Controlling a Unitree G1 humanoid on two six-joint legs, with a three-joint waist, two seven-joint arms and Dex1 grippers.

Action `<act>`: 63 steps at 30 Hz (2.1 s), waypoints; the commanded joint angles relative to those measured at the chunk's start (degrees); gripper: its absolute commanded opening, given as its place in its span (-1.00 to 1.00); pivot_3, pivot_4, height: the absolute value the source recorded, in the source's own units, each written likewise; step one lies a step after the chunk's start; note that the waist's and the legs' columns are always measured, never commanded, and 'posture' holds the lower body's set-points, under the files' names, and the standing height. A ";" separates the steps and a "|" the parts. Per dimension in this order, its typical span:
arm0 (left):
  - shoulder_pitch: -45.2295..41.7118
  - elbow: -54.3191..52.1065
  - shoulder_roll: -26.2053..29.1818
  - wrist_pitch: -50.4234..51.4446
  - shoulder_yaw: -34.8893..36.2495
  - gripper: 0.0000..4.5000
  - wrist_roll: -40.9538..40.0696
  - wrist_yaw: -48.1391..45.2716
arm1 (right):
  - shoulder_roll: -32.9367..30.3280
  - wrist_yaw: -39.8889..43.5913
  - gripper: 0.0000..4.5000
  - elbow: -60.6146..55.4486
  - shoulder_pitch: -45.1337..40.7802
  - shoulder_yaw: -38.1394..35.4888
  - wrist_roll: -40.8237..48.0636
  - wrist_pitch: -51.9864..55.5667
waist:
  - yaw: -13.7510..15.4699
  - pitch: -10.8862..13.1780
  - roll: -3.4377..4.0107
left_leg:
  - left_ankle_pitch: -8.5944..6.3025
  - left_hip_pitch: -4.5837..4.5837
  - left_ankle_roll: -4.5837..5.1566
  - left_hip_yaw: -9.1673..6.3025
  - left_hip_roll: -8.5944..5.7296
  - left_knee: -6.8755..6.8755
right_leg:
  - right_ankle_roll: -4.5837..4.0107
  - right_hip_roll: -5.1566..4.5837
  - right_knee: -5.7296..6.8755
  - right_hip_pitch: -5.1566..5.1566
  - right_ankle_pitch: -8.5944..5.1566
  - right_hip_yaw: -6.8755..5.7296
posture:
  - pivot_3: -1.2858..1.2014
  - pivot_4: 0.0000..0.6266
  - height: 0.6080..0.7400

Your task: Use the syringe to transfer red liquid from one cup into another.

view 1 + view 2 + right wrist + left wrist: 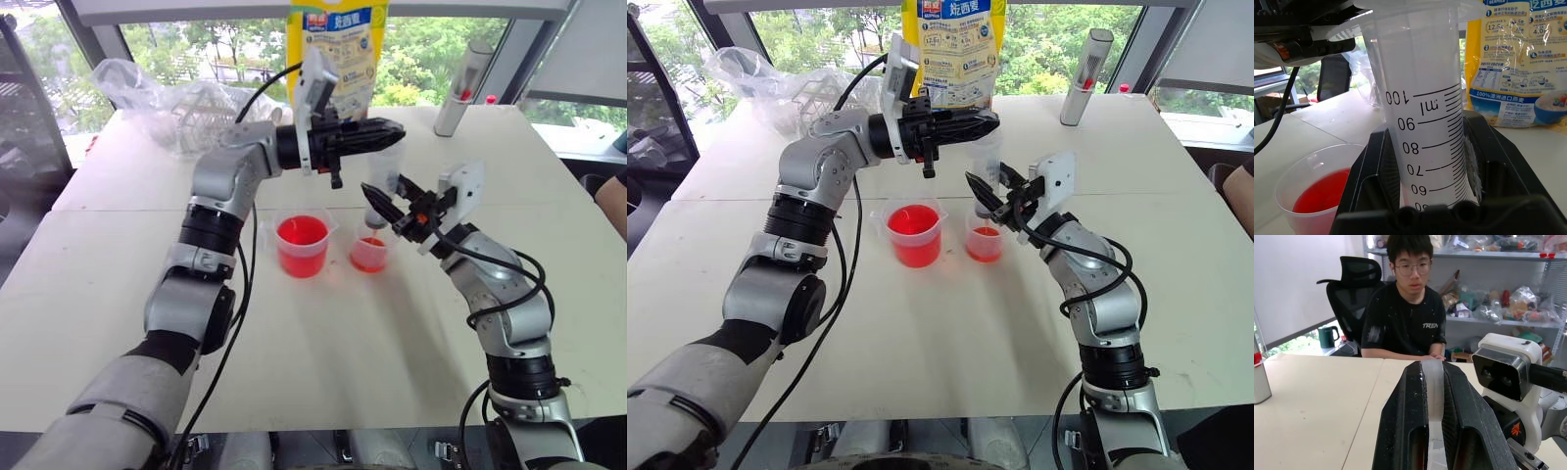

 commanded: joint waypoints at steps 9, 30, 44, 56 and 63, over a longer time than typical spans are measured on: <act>1.39 -2.32 -0.09 3.60 -2.21 -0.60 -0.02 0.09 | -0.08 -1.93 -0.38 -5.69 -3.92 -4.52 2.64 -1.32 | 0.04 0.00 0.00 | 0.00 0.00 0.00 0.00 0.00 0.00 | 0.00 0.00 0.00 0.00 0.00 0.00 | 0.03 -0.52 1.00; 5.49 -17.05 10.10 9.28 6.23 0.95 -5.79 8.79 | 0.63 -2.17 -0.38 -7.17 -2.75 -3.49 3.72 0.81 | -0.10 -0.01 0.05 | 0.00 0.05 0.00 -0.03 0.05 -0.01 | 0.00 -0.01 0.04 0.01 0.00 0.03 | 0.03 -0.52 1.00; 20.77 -34.60 17.07 15.18 5.86 0.95 -9.47 12.07 | -15.92 -4.29 -0.38 6.18 -23.79 -13.92 19.67 40.35 | 0.40 -0.02 0.07 | 0.01 0.04 -0.01 -0.01 0.06 0.01 | -0.01 -0.35 0.04 0.05 0.01 0.05 | 0.03 -0.52 1.00; 25.93 -41.38 17.59 15.50 5.81 0.95 -11.70 15.94 | -25.13 -0.71 -0.38 23.74 -30.49 0.78 13.92 63.24 | -0.01 -0.02 0.07 | -0.01 0.04 0.02 -0.02 0.06 -0.06 | -0.02 -0.24 -0.04 -0.01 0.00 0.15 | 0.03 -0.52 1.00; 26.77 -43.17 18.68 15.85 5.72 0.95 -12.61 17.17 | -19.30 -5.24 -0.38 33.02 -32.04 -1.38 9.01 68.39 | 0.01 -0.02 0.07 | -0.01 -0.06 0.02 -0.01 0.05 -0.04 | 0.00 -0.27 -0.05 -0.07 0.00 0.14 | 0.03 -0.52 1.00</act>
